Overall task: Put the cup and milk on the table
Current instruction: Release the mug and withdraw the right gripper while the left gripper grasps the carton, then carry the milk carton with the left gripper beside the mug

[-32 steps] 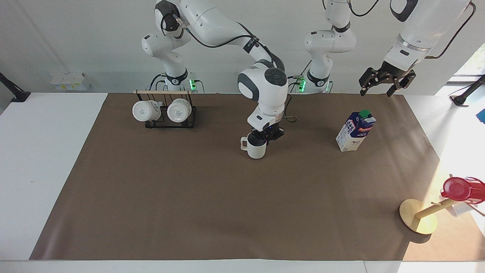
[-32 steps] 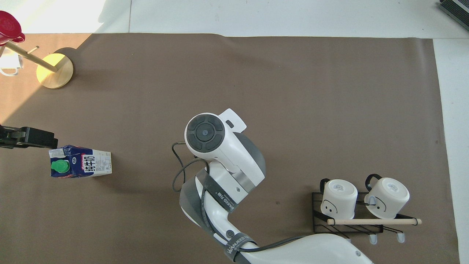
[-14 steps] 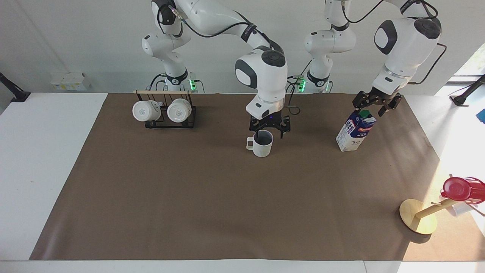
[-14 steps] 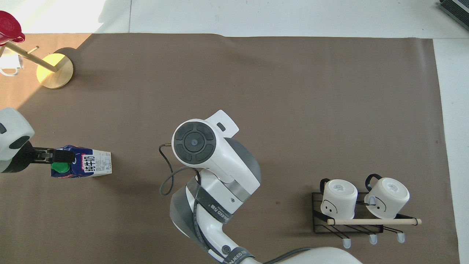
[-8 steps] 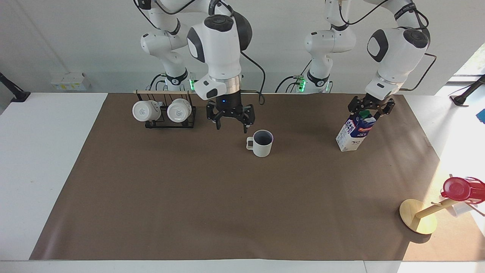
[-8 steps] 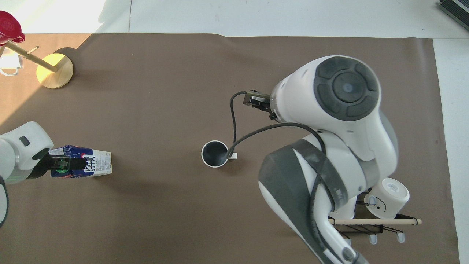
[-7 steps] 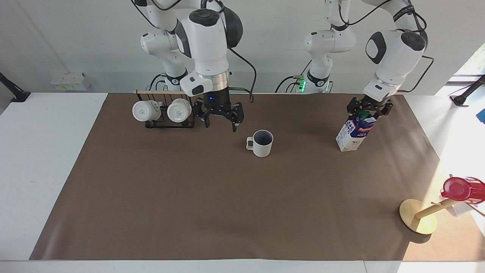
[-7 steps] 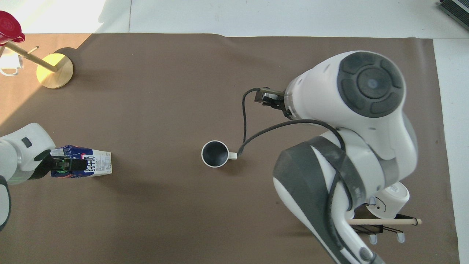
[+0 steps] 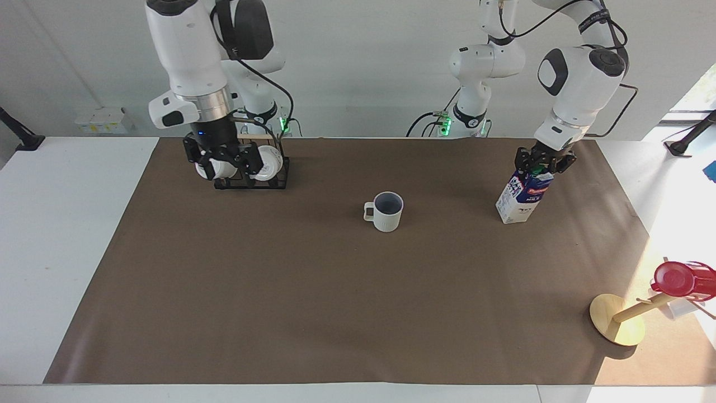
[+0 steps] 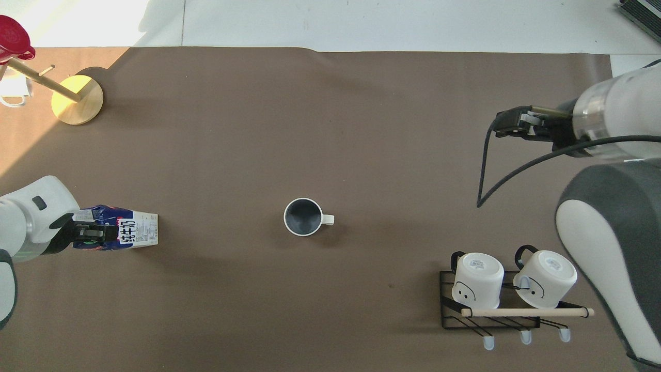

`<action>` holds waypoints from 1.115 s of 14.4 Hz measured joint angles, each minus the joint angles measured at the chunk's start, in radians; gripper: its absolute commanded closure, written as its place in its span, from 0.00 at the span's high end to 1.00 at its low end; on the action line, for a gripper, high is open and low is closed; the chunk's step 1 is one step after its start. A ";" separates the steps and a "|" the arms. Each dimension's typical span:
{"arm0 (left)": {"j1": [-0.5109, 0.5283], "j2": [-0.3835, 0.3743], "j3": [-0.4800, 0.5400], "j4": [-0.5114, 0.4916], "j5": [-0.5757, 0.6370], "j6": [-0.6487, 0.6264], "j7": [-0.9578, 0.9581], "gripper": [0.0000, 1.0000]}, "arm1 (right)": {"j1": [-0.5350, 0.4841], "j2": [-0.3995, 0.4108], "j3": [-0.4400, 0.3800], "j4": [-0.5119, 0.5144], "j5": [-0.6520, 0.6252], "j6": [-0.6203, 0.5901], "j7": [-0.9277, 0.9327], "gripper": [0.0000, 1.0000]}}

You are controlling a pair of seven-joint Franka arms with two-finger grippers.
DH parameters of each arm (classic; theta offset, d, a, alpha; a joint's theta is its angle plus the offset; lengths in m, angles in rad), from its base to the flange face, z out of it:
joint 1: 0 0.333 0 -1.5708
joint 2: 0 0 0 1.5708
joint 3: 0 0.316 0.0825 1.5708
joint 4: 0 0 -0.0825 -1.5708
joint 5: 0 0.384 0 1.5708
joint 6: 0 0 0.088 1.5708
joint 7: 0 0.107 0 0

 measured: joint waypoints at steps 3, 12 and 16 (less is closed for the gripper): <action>0.000 0.000 0.000 0.004 0.000 -0.003 0.000 0.46 | -0.087 -0.032 0.000 0.002 0.000 -0.010 -0.149 1.00; -0.241 0.012 -0.030 0.239 0.000 -0.204 -0.399 0.39 | -0.107 -0.040 0.007 0.092 0.000 -0.199 -0.163 1.00; -0.310 0.059 -0.034 0.286 0.000 -0.203 -0.490 0.39 | -0.106 -0.039 0.010 0.109 0.000 -0.253 -0.163 1.00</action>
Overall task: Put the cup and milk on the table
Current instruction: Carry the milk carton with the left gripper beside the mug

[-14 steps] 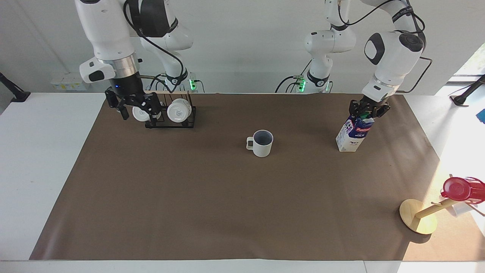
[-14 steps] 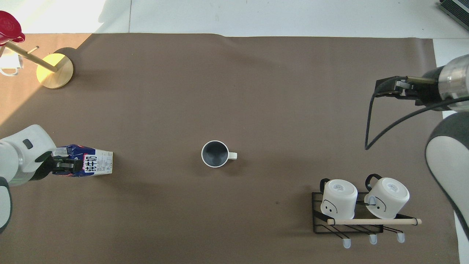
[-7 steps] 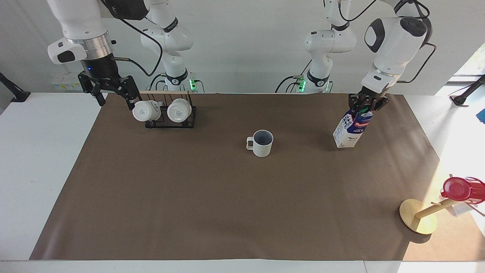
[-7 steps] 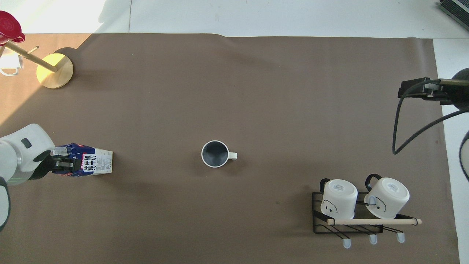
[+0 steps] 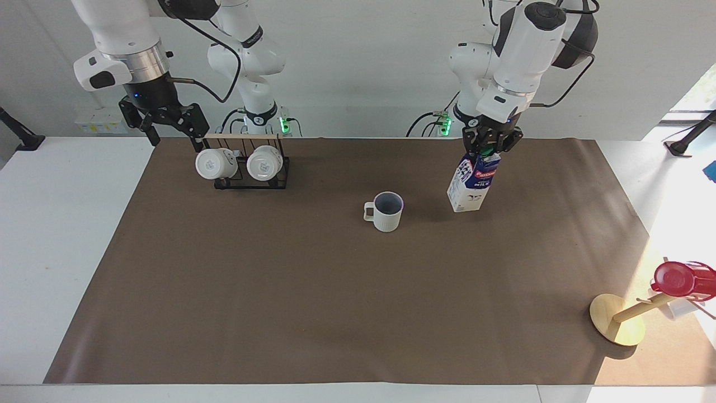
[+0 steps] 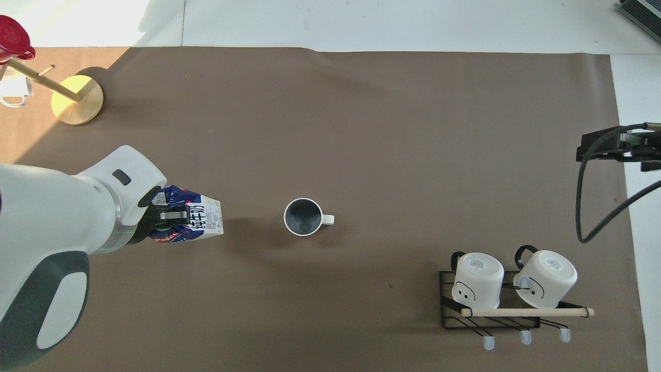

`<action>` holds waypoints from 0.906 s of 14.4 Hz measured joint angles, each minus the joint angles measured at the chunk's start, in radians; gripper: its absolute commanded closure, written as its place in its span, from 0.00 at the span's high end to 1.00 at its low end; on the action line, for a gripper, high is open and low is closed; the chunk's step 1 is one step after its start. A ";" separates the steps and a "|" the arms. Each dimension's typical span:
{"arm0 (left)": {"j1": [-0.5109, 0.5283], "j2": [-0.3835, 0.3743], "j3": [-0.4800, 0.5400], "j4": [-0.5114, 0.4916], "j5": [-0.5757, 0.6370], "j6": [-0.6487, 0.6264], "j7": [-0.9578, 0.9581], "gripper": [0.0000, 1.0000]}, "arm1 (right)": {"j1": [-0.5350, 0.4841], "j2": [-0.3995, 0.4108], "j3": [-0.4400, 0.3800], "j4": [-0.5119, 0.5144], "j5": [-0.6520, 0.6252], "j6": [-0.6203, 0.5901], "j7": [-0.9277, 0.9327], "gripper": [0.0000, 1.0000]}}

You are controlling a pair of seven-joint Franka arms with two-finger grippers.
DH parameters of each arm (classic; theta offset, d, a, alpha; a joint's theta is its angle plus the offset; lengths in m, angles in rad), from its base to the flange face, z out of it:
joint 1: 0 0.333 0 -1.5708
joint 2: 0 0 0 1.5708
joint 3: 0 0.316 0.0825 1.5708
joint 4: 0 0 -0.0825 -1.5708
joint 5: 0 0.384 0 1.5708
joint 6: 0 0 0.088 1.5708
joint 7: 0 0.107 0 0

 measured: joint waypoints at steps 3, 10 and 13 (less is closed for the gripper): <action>-0.027 0.056 0.000 0.031 0.000 0.011 -0.024 0.39 | 0.000 0.001 0.001 0.005 0.000 -0.004 0.000 1.00; -0.102 0.126 -0.004 0.029 0.000 0.064 -0.107 0.41 | 0.000 0.000 0.003 0.008 0.000 -0.008 0.000 1.00; -0.131 0.127 -0.005 -0.002 0.000 0.101 -0.149 0.41 | 0.000 0.000 0.003 0.008 0.000 -0.008 0.000 1.00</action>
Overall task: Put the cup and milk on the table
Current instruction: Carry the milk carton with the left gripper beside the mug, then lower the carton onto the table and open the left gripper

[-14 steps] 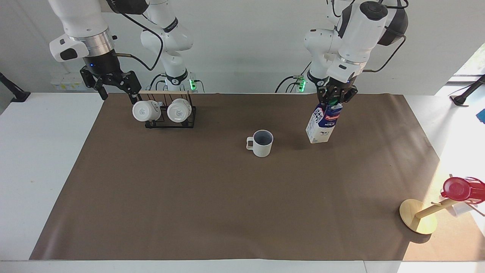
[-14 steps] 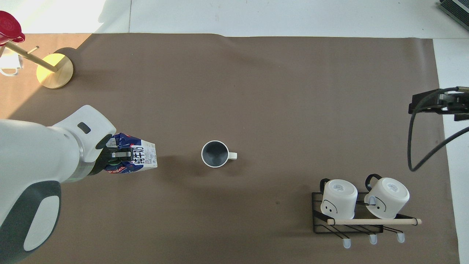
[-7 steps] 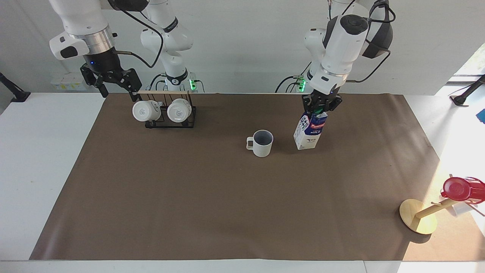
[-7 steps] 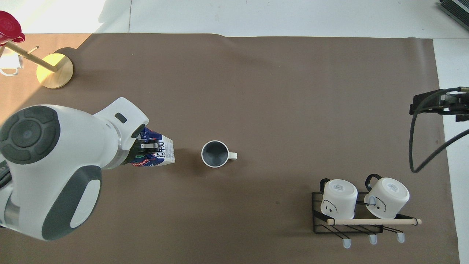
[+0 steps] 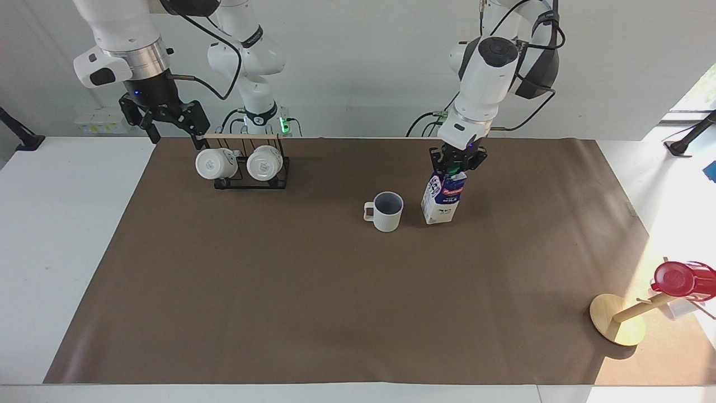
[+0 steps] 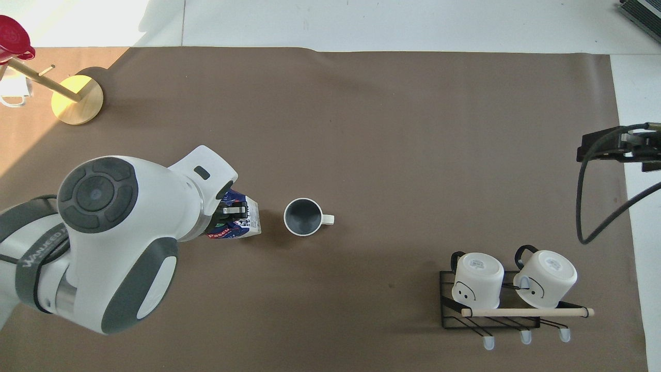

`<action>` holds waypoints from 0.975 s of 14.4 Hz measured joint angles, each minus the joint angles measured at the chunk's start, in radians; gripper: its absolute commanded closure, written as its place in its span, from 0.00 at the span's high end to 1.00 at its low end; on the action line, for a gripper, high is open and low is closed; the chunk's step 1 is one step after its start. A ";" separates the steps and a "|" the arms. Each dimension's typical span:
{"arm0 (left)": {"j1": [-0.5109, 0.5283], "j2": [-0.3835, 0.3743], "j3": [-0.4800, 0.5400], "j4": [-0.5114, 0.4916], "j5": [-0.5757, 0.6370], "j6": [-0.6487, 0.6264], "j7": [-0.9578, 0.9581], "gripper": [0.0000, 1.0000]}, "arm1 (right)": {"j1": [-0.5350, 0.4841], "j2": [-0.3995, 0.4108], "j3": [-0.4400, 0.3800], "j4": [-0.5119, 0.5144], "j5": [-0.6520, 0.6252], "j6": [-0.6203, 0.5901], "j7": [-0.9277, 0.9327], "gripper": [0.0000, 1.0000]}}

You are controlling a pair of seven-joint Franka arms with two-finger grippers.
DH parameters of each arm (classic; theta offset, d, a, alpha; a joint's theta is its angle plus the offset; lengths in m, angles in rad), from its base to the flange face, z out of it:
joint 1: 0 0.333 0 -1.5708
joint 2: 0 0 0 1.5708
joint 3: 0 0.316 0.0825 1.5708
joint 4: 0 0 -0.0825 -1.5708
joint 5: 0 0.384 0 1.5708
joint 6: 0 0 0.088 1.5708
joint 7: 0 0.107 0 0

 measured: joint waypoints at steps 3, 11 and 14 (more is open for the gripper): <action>-0.021 0.000 0.000 -0.037 0.000 0.043 -0.026 0.44 | 0.000 0.000 0.000 0.000 0.000 0.000 0.000 1.00; -0.021 0.000 0.001 -0.084 0.000 0.097 -0.028 0.50 | 0.000 0.000 0.000 0.000 0.000 0.000 0.000 1.00; -0.021 -0.001 0.001 -0.088 0.000 0.098 -0.028 0.64 | 0.000 0.000 0.000 0.000 0.000 0.000 0.000 1.00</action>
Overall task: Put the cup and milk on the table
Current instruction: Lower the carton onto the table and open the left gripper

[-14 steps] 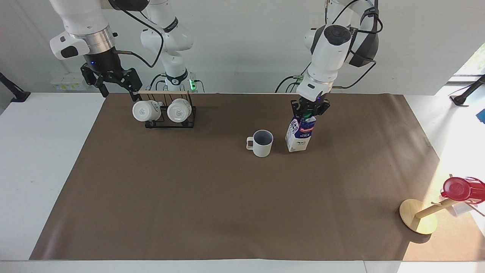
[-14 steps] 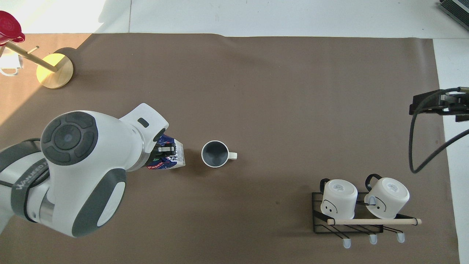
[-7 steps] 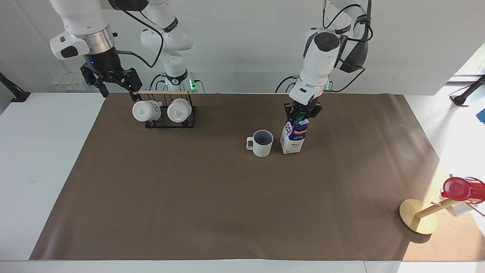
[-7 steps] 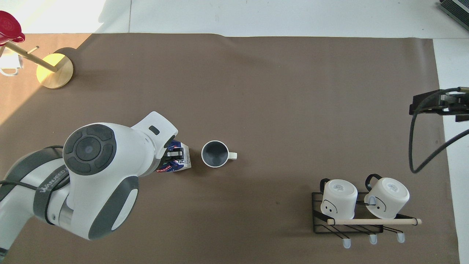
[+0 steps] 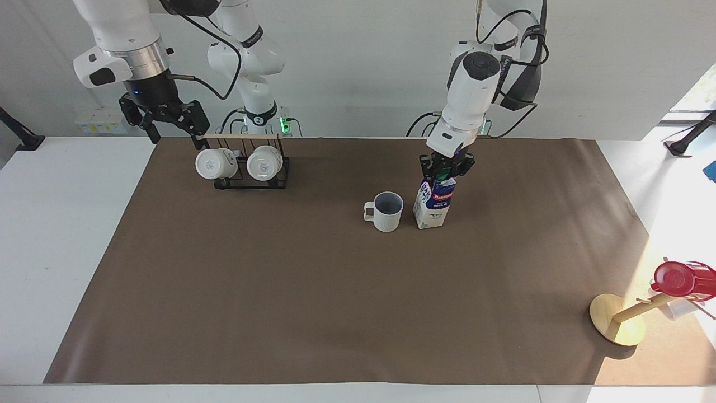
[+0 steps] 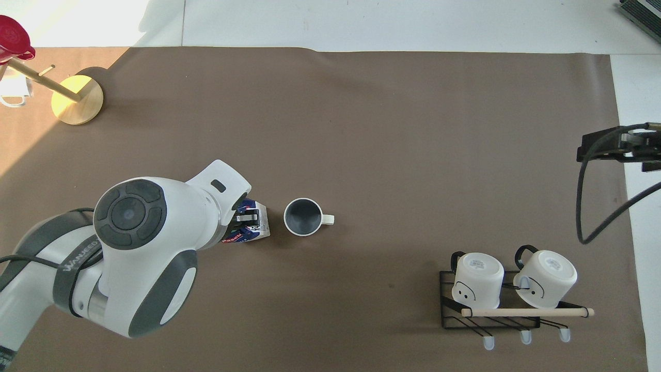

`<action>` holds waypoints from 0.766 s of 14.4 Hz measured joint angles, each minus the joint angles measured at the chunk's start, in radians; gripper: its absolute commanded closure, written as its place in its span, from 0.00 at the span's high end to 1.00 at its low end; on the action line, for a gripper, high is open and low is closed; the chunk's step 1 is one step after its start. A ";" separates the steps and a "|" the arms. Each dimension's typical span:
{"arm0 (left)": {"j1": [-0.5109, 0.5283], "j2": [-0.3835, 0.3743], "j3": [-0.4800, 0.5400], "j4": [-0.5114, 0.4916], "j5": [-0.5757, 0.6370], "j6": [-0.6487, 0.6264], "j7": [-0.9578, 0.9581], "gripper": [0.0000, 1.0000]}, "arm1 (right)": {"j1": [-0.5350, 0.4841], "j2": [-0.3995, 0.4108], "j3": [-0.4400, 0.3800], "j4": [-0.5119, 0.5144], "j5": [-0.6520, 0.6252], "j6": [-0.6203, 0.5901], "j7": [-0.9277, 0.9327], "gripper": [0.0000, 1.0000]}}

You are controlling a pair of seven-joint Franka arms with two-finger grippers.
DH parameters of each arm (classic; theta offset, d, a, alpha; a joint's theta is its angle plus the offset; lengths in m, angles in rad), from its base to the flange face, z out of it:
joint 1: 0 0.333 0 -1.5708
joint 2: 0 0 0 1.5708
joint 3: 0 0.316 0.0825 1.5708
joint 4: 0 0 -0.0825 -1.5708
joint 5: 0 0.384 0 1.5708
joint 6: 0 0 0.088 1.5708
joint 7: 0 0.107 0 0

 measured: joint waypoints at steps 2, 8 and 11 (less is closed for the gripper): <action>0.000 0.000 0.000 -0.001 0.000 0.000 0.000 0.83 | 0.000 0.000 0.000 0.000 0.000 0.000 0.000 1.00; 0.000 -0.007 0.001 0.012 0.000 -0.007 0.000 1.00 | 0.000 0.000 0.000 0.000 0.000 0.000 0.000 1.00; 0.002 -0.011 0.013 0.084 0.001 -0.081 0.000 1.00 | 0.000 0.000 0.000 0.000 0.000 0.000 0.000 1.00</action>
